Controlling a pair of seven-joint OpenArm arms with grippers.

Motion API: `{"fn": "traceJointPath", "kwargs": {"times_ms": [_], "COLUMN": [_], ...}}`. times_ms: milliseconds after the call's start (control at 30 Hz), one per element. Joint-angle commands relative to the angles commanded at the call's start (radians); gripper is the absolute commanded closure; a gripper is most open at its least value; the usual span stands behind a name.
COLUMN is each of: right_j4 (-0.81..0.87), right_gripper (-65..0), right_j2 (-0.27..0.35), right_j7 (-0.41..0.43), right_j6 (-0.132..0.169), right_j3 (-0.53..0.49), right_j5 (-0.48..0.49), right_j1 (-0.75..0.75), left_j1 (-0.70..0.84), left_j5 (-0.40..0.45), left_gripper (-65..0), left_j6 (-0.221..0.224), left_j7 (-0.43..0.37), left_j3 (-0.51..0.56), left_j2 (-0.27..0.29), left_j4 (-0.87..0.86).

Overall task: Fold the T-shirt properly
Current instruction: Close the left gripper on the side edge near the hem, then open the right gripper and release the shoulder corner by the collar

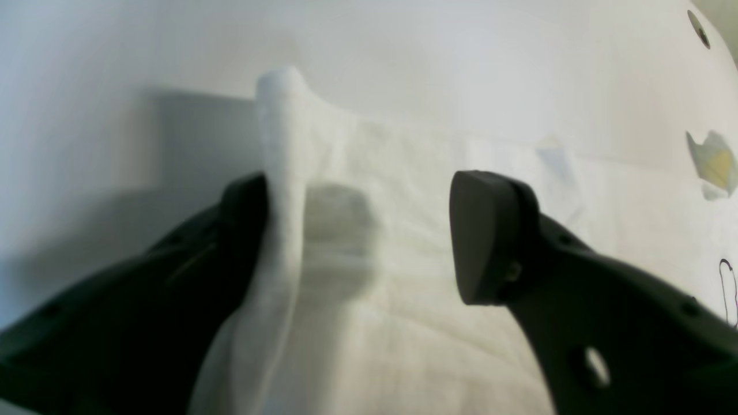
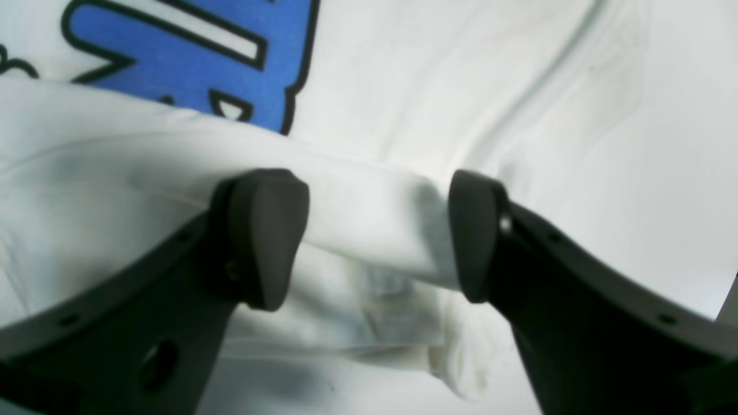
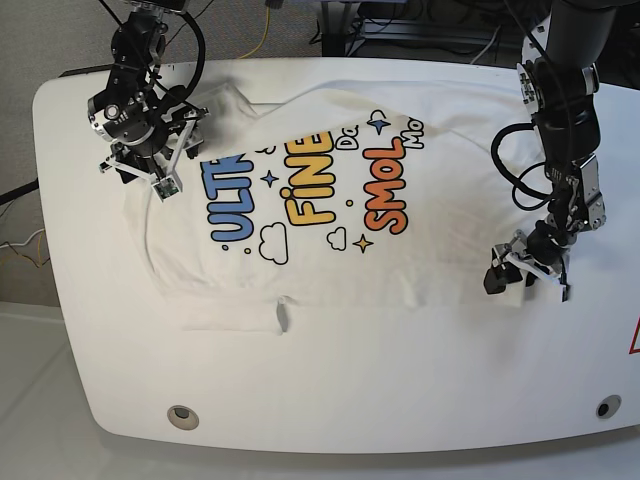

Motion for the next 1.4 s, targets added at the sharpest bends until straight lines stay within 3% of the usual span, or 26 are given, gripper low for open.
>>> {"fn": "traceJointPath", "kwargs": {"times_ms": [167,267,933,1233,1400], "right_j4": [0.000,0.000,0.072,0.077,0.068], "right_gripper": [-39.9,-39.9,-39.9,-39.9,-39.9], "right_j2": [-0.002,-0.002,-0.026,-0.049,-0.049], "right_j7": [0.000,0.000,-0.005,-0.163,-0.207], "right_j6": [0.000,0.000,0.000,0.000,0.000], "right_j3": [0.000,0.000,0.028,0.135,0.158], "right_j5": [0.000,0.000,0.011,0.011,0.011], "right_j1": [0.000,0.000,0.041,0.206,0.288], "left_j1": [0.000,-0.002,0.003,0.002,0.002], "left_j5": [0.000,0.000,0.000,0.000,0.000], "left_gripper": [-9.6,-5.6,-5.1,-5.1,-5.1], "left_j6": [0.000,0.000,-0.002,-0.002,-0.002], "left_j7": [0.002,0.003,0.003,0.003,0.003], "left_j3": [0.002,0.002,0.002,0.002,0.002], "left_j2": [-0.011,-0.012,-0.012,-0.012,-0.012], "left_j4": [0.000,0.000,0.000,0.000,0.000]}}
